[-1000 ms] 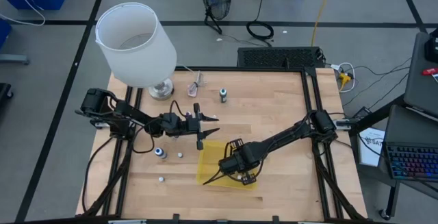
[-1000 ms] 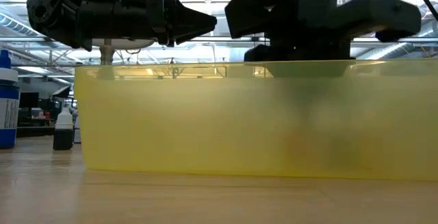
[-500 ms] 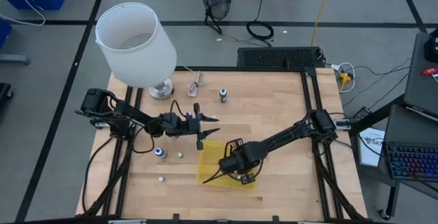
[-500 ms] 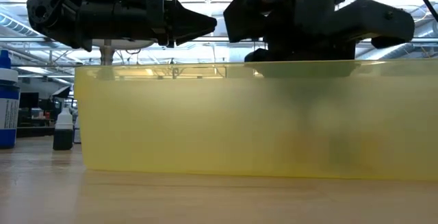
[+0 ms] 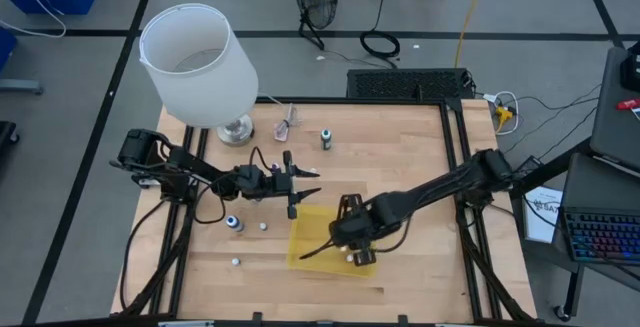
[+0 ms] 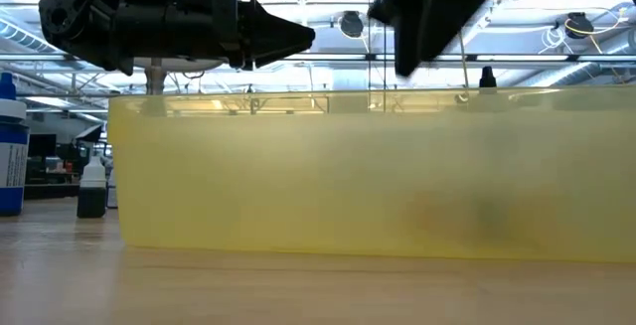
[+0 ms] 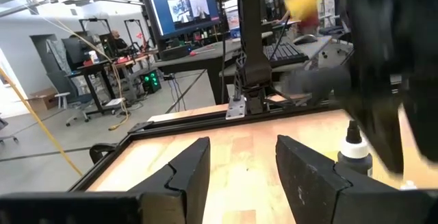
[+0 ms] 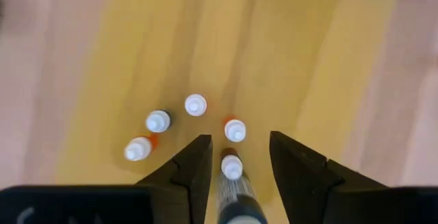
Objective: Pick & Place food coloring
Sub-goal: Put the large green food coloring bottle into the yellow container
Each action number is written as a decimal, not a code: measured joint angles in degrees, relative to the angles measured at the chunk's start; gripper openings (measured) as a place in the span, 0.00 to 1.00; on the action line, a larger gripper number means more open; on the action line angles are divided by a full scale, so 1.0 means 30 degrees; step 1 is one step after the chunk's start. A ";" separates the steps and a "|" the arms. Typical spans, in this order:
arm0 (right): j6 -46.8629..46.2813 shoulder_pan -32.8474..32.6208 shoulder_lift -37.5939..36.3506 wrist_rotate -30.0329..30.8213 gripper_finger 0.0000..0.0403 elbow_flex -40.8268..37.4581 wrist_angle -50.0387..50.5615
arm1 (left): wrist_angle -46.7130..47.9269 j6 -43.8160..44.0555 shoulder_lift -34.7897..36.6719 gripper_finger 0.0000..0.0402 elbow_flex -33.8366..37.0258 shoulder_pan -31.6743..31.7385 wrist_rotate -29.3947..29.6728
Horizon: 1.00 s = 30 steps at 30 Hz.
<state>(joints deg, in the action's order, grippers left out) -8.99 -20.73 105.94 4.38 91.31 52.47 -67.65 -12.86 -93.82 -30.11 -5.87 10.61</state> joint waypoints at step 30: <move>-0.0585 0.0000 -2.2248 0.5603 0.29 -1.7921 -1.0503 | 0.0164 0.0095 0.0000 0.42 0.0000 0.0000 -0.0029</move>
<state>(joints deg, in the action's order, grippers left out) -10.75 -20.73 39.20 21.19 37.54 20.96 -67.16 -12.58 -93.82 -30.11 -5.87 10.52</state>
